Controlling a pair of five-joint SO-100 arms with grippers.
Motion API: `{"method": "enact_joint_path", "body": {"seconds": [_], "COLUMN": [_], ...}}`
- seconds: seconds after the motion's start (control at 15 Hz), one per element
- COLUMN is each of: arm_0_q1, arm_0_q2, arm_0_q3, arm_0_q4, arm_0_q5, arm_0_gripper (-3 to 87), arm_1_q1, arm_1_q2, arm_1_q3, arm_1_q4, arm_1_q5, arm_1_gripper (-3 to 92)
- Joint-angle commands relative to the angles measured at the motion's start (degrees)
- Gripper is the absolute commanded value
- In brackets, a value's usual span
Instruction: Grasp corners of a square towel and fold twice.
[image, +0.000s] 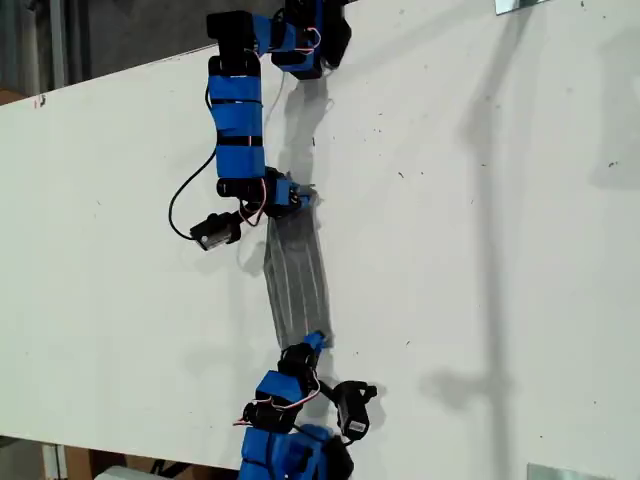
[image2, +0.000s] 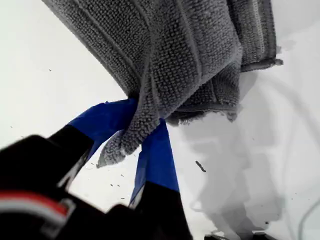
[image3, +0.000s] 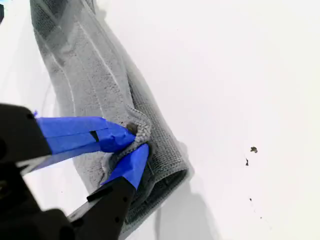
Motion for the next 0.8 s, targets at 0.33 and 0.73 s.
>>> {"method": "enact_joint_path", "body": {"seconds": [0.33,0.73], "arm_0_q1": [1.93,2.02], "arm_0_q2": [8.17,33.22], "arm_0_q3": [-4.92,2.72], "arm_0_q4": [9.67,22.5], "arm_0_q5": [0.26,-1.67], "arm_0_gripper": [24.1,23.2], "arm_1_q1": [4.57,17.4], "arm_1_q2": [10.55,8.53], "arm_1_q3": [2.2,16.7], "arm_1_q4": [5.1,-4.22], "arm_1_q5": [-1.76,-6.15], "arm_1_gripper": [42.4,49.5]}}
